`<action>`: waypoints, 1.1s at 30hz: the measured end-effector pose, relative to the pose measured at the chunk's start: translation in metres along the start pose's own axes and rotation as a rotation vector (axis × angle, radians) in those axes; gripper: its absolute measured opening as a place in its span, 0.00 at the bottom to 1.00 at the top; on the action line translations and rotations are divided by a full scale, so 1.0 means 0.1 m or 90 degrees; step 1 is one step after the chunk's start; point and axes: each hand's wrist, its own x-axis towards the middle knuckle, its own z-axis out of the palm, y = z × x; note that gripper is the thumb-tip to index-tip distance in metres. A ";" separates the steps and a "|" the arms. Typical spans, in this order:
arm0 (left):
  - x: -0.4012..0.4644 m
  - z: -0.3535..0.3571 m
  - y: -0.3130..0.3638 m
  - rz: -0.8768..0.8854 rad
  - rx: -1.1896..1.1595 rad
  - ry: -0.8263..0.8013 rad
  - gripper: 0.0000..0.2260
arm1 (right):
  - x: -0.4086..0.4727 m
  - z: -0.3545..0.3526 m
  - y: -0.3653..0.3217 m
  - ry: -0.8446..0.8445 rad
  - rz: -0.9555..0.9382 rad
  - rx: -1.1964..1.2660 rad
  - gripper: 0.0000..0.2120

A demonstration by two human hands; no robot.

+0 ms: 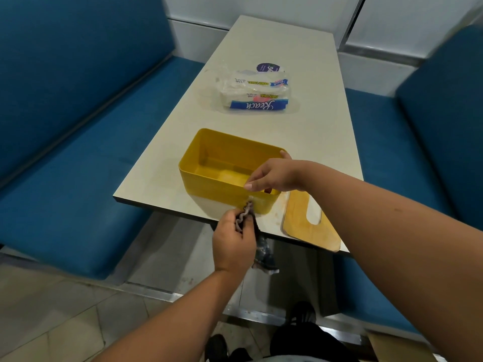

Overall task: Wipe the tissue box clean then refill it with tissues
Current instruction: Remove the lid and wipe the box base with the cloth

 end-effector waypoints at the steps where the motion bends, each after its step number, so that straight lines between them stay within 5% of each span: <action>1: 0.04 -0.02 0.00 -0.022 -0.021 0.018 0.03 | 0.01 0.00 0.00 -0.002 -0.001 -0.004 0.09; 6: 0.18 -0.02 0.17 -0.067 -0.101 0.083 0.02 | 0.02 0.00 0.00 0.001 0.002 -0.021 0.09; 12: 0.14 0.20 0.23 -0.037 -0.067 -0.004 0.02 | 0.03 0.00 0.02 0.003 -0.001 -0.026 0.11; 18: 0.13 0.19 0.32 -0.024 -0.101 0.047 0.04 | 0.05 0.02 0.01 0.003 0.004 -0.030 0.10; 33: 0.14 0.20 0.26 0.000 -0.025 -0.022 0.02 | 0.01 0.01 -0.01 0.002 0.002 -0.043 0.15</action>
